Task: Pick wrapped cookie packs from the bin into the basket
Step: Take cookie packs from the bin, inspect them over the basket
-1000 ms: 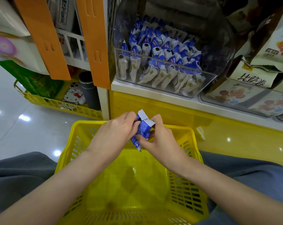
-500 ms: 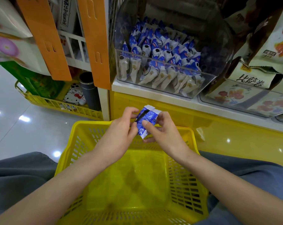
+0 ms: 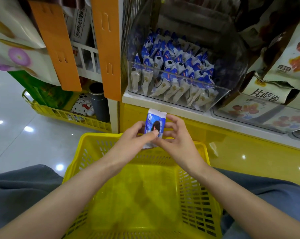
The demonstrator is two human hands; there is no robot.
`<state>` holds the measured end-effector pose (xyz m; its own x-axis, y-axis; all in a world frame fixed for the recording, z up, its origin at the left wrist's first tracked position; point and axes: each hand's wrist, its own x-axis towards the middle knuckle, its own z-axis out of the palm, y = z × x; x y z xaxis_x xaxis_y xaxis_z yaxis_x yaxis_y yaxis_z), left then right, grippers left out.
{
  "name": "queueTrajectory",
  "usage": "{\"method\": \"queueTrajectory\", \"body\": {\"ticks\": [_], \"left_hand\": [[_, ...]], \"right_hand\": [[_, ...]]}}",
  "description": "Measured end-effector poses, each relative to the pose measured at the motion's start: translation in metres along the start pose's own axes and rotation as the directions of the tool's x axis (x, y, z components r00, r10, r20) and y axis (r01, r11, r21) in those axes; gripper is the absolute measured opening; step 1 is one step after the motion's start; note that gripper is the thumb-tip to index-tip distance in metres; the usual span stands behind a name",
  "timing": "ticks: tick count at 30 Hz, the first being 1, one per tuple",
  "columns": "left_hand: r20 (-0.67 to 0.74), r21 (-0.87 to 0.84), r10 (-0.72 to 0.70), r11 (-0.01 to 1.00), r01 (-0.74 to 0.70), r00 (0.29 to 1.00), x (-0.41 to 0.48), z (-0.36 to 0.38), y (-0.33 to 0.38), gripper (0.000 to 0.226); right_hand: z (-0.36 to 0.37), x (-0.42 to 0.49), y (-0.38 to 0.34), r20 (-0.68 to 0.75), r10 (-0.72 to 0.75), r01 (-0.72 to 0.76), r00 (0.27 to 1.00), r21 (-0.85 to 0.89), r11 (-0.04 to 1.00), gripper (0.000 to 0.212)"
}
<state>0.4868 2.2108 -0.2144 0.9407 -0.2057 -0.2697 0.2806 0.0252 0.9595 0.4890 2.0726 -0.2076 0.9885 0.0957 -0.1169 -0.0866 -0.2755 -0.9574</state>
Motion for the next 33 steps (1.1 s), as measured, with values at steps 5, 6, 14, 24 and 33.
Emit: {"method": "queueTrajectory", "body": {"ticks": [5, 6, 14, 24, 33], "left_hand": [[0.027, 0.116, 0.093, 0.989, -0.095, 0.995, -0.001, -0.006, 0.012, 0.025], [0.03, 0.122, 0.087, 0.988, -0.09, 0.996, -0.001, -0.007, 0.014, 0.024], [0.09, -0.003, 0.161, 0.987, -0.162, 0.983, 0.005, -0.006, 0.034, 0.027], [-0.145, -0.142, 0.204, 0.964, -0.225, 0.968, 0.01, -0.015, 0.044, 0.022], [-0.179, -0.173, 0.198, 0.958, -0.229, 0.964, 0.01, -0.022, 0.049, 0.021]], "right_hand": [[-0.015, 0.005, -0.012, 0.021, 0.038, -0.039, 0.999, 0.057, 0.998, 0.02], [-0.018, 0.006, -0.013, -0.004, 0.031, -0.031, 1.0, 0.049, 0.998, 0.023], [-0.035, 0.016, -0.048, -0.07, -0.133, 0.126, 0.989, -0.095, 0.987, 0.008], [-0.064, 0.129, -0.113, 0.055, -0.181, 0.163, 0.982, -0.732, 0.662, 0.024], [-0.055, 0.172, -0.103, 0.264, -0.04, 0.259, 0.964, -0.889, 0.378, 0.024]]}}
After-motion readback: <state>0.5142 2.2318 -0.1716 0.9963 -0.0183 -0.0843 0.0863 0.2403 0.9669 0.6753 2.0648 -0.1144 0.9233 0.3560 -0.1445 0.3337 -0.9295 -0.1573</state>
